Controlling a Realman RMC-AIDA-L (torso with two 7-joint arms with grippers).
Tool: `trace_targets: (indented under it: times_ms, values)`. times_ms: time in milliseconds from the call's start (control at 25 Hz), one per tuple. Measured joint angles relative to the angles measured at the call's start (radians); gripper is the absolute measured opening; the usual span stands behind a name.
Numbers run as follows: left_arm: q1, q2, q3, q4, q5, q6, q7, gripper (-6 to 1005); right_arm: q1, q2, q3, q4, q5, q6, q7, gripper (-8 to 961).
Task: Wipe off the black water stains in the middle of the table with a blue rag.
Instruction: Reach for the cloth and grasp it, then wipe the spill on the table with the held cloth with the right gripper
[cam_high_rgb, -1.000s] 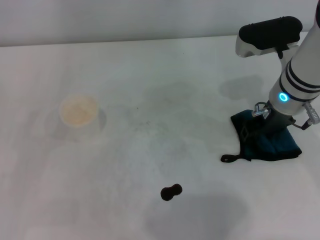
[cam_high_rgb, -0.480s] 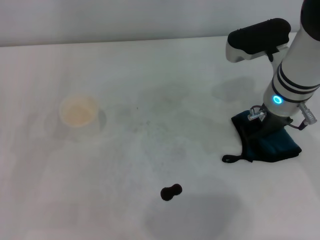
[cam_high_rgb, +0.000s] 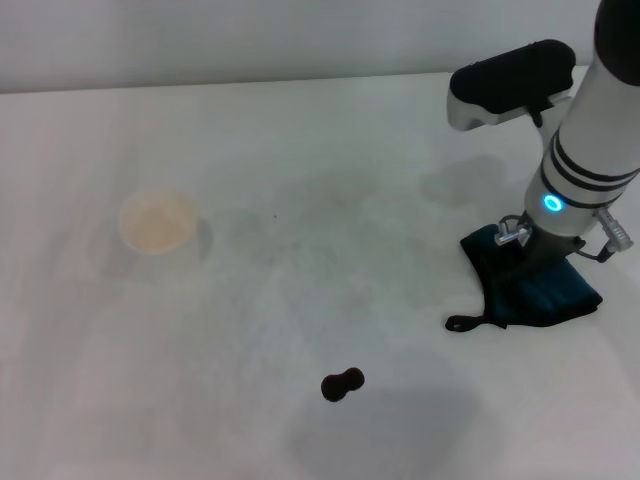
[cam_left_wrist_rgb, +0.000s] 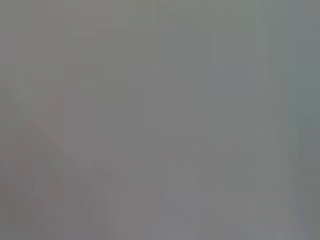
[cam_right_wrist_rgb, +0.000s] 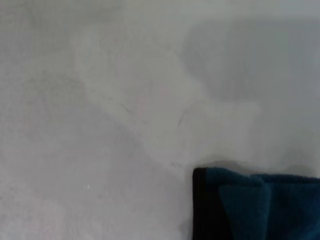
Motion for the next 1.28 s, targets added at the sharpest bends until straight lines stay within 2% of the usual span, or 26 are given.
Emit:
trace_targets:
  times_ms: [200, 480, 800, 1080, 1280]
  values:
    - [-0.001, 0.0, 0.0, 0.0, 0.0, 0.0, 0.0, 875, 0.008, 0.001, -0.016, 0.0, 0.004, -0.006, -0.003, 118]
    - [0.001, 0.0, 0.0, 0.002, 0.0, 0.0, -0.004, 875, 0.021, 0.002, -0.045, -0.058, 0.08, 0.009, -0.022, 117]
    - [0.0, 0.0, 0.001, 0.013, 0.0, 0.0, -0.001, 875, 0.034, 0.007, -0.156, -0.056, 0.162, 0.02, -0.006, 117]
    - [-0.004, 0.0, -0.002, 0.014, 0.0, -0.003, 0.0, 875, 0.055, 0.007, -0.256, -0.135, 0.246, 0.02, 0.061, 115]
    - [-0.01, 0.0, -0.001, 0.014, 0.0, -0.006, 0.0, 875, 0.078, 0.007, -0.316, -0.145, 0.315, -0.005, 0.083, 115]
